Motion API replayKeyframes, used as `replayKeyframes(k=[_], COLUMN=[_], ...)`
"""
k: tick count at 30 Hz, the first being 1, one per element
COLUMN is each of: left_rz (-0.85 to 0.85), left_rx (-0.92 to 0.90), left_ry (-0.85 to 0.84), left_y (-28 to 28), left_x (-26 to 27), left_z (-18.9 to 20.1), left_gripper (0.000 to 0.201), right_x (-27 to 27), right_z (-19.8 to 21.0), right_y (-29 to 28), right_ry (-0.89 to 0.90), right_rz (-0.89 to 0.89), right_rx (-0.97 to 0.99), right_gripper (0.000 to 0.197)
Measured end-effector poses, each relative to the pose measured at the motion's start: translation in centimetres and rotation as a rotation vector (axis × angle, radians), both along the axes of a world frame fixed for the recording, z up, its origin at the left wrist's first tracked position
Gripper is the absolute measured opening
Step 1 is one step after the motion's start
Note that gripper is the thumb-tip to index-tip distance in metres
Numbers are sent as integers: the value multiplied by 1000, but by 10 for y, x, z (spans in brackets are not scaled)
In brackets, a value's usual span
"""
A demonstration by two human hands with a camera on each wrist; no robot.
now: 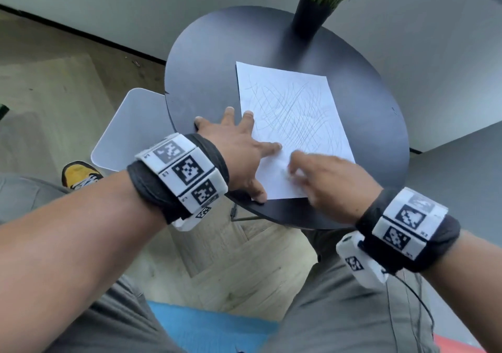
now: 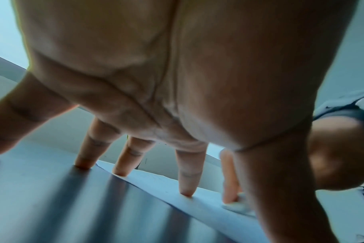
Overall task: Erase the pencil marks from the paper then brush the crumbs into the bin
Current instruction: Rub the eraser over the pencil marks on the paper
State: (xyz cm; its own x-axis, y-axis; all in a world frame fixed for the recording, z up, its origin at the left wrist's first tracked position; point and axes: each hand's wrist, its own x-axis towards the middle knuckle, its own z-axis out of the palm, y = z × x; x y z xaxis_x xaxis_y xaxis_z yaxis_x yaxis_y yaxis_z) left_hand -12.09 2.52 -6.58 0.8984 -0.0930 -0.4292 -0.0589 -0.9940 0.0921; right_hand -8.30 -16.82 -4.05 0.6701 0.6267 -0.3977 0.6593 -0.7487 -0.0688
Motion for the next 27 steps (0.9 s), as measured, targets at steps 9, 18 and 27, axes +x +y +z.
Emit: replayKeyframes(k=[9,18,27], left_rz=[17,10,-2], left_rx=[-20,-30,-34], left_ry=[23,16,55], left_y=[3,6,10], left_x=[0,-1,-1], left_z=[-3,-6,-3], left_gripper=[102,105,105], right_x=[-5,-6,-5], right_z=[-2,-5,1], right_y=[9,5,9], right_ry=[-1,14,1], right_rz=[23,6,-108], right_rx=[-31,56,188], right_gripper=[8,11,17])
